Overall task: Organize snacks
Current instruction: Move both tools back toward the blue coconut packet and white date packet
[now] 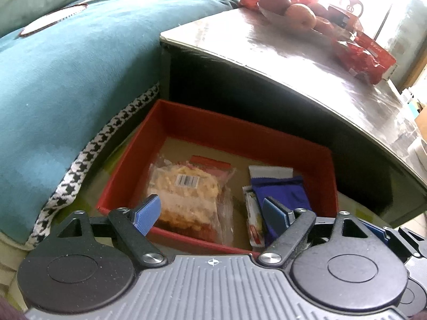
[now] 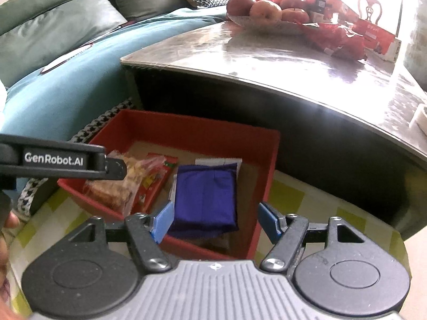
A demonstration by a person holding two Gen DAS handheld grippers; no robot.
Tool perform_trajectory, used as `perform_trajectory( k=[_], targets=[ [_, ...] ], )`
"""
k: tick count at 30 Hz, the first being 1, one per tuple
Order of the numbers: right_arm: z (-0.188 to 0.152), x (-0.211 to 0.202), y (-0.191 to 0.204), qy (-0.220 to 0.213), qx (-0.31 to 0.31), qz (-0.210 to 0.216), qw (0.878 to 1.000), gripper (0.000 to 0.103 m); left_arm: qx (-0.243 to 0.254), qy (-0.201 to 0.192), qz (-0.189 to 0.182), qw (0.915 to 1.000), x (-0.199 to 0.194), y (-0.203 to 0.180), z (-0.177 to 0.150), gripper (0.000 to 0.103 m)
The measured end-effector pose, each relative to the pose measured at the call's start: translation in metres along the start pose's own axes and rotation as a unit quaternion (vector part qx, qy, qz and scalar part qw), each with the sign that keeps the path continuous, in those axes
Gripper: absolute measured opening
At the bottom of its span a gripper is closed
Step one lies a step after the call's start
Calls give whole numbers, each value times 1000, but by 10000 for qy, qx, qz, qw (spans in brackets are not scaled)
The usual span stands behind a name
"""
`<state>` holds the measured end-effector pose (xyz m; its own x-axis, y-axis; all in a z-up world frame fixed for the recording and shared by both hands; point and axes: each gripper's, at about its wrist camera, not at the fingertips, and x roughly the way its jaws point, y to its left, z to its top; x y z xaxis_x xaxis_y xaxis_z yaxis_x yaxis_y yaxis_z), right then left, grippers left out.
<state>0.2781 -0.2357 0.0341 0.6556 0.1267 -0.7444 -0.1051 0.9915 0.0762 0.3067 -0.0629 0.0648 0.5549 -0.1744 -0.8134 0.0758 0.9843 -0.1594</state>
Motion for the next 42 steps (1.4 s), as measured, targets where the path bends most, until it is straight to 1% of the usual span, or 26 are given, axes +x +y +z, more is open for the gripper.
perform_trajectory(
  k=[8,12,19,21,28,34,39,42],
  targets=[
    [-27,-22,7,101,-211,98,9997,71,120,54,-15,9999,-13,0,-18,88],
    [-46,-31,10,249,-331,153,9990,71,217,108,6,9997,-17,0,-29,88],
    [-83,-52,11,489,-420,356,9973,71,404,261,-109,9988,-25,-2,-50,88],
    [-90,-53,7,578,-357,345,9971,71,475,333,-140,9982,-25,-4,-58,88],
    [-108,-68,-12,657,-101,305,9973,72,721,584,-182,9955,-20,-13,-79,88],
    [-127,-64,-9,942,-289,447,9941,72,769,984,-220,9919,0,-16,-91,88],
    [-138,-66,-10,1034,-341,582,9923,71,883,1168,-278,9888,13,-24,-98,88],
    [-145,-73,-14,1037,-312,674,9918,72,924,1295,-238,9870,22,-26,-102,88]
  ],
)
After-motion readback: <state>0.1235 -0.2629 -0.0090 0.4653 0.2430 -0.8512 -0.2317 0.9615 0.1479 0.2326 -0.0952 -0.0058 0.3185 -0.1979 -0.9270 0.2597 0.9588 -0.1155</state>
